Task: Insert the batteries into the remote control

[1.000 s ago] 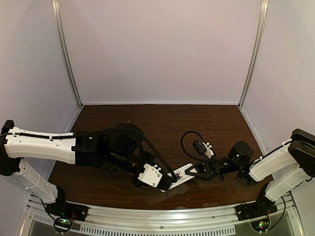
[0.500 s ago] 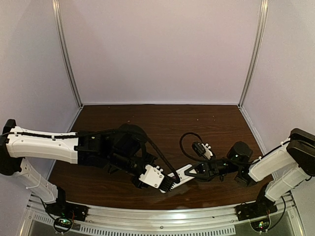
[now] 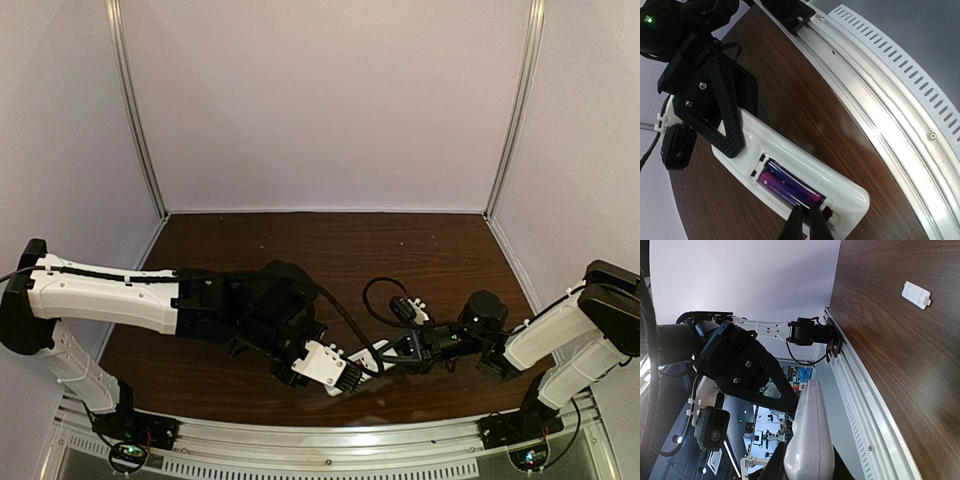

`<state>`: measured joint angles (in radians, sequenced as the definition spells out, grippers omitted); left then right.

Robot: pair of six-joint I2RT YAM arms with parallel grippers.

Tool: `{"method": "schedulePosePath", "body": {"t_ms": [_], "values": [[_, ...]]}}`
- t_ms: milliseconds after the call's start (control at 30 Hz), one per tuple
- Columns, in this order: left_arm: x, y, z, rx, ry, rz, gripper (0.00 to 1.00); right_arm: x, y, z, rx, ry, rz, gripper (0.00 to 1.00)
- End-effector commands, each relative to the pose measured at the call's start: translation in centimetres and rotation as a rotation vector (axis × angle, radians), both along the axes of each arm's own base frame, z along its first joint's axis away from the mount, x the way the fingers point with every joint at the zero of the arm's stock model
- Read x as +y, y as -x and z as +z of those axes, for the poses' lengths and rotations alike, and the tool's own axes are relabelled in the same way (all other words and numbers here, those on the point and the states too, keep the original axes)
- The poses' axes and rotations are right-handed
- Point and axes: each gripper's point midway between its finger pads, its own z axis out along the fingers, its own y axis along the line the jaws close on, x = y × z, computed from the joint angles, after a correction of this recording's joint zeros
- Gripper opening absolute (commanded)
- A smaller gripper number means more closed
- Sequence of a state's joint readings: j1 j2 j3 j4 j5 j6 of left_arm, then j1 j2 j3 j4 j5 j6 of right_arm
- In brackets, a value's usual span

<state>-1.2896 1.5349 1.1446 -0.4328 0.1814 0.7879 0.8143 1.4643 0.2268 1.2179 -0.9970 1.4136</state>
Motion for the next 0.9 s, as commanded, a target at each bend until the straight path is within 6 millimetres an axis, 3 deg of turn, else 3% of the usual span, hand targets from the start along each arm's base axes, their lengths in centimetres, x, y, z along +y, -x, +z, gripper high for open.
{"method": "schedulePosePath", "body": {"t_ms": [0,867], "values": [[-1.3,-2.1,-0.4,-0.053,0.001,0.08,0.06,0.2,1.6,4.4,-0.137,-0.167,0.057,0.0],[-2.3,-2.3,-2.9,-0.038,-0.092,0.092,0.07,0.2,2.3,6.8,-0.158,-0.265,0.079,0.0]]}}
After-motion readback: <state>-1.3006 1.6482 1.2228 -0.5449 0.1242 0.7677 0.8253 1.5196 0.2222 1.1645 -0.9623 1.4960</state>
